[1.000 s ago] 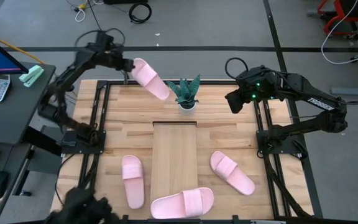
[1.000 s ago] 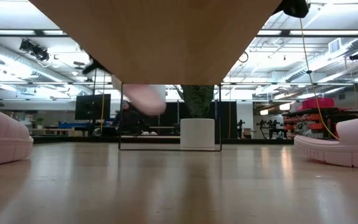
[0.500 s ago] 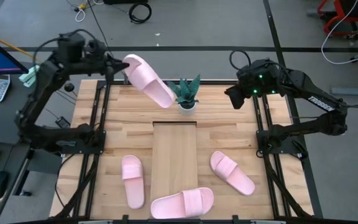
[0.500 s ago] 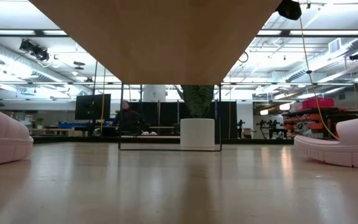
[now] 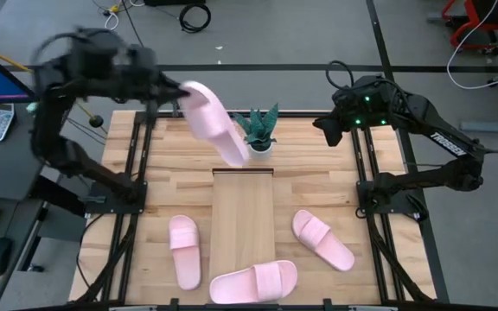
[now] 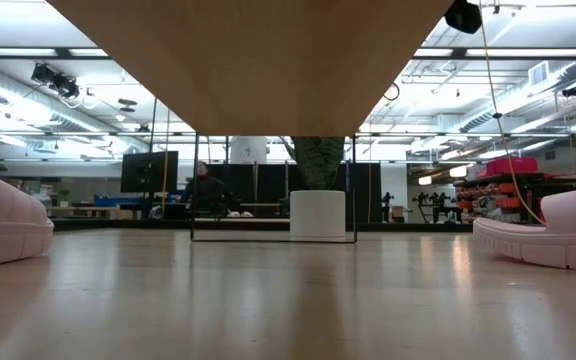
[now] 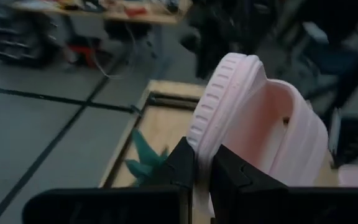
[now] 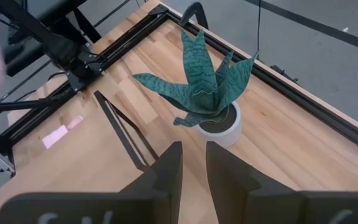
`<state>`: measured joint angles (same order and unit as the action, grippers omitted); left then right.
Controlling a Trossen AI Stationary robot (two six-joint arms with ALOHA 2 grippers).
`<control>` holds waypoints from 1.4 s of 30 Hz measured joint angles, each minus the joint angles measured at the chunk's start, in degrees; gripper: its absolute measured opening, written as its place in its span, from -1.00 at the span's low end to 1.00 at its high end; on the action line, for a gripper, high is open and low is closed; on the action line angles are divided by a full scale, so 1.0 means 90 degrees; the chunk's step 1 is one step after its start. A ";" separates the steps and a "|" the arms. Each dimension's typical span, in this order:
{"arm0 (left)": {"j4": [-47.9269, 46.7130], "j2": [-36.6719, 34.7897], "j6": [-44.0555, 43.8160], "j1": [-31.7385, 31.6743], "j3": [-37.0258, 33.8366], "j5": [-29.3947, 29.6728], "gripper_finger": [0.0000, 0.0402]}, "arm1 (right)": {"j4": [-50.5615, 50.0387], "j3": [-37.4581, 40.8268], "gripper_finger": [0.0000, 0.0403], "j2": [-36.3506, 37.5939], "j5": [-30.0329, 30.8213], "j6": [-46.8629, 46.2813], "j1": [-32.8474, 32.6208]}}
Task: Pick and place slides into the shelf
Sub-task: Put the top pink slide on the shelf
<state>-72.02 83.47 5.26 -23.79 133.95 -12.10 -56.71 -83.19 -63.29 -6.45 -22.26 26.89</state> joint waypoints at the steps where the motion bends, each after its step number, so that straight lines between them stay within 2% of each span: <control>1: 0.0052 0.0032 0.0140 0.0169 -0.0140 -0.0013 -0.86 | -0.0004 0.0001 -0.61 0.0018 -0.0001 0.0000 0.0000; 8: -0.1280 0.0610 0.1166 0.0944 -0.0154 -0.0042 -0.86 | -0.0046 -0.0001 -0.62 0.0112 -0.0013 -0.0059 -0.0002; 11: -0.1510 0.0870 0.1493 0.1334 -0.0162 -0.0097 -0.86 | -0.0049 0.0001 -0.62 0.0126 -0.0011 -0.0109 -0.0002; 15: -0.1476 0.1069 0.1874 0.1923 -0.0155 -0.0468 -0.86 | -0.0051 -0.0001 -0.62 0.0126 -0.0010 -0.0117 -0.0002; 18: -0.1467 0.1266 0.1773 0.2307 -0.0158 -0.0665 -0.86 | -0.0051 0.0001 -0.63 0.0127 -0.0008 -0.0119 0.0000; 23: -0.1491 0.1445 0.1668 0.2736 -0.0153 -0.0676 -0.86 | -0.0051 -0.0001 -0.64 0.0124 -0.0008 -0.0116 0.0000; 37: -0.1451 0.2158 0.2638 0.3224 -0.0163 -0.0998 -0.87 | -0.0053 0.0000 -0.65 0.0122 -0.0001 -0.0011 0.0000; 42: -0.1034 0.2325 0.2494 0.3454 -0.0165 -0.1012 -0.87 | -0.0058 0.0000 -0.65 0.0122 0.0000 0.0153 -0.0004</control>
<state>-81.32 104.39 27.71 7.29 132.46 -21.20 -57.23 -83.19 -62.19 -6.45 -20.89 26.86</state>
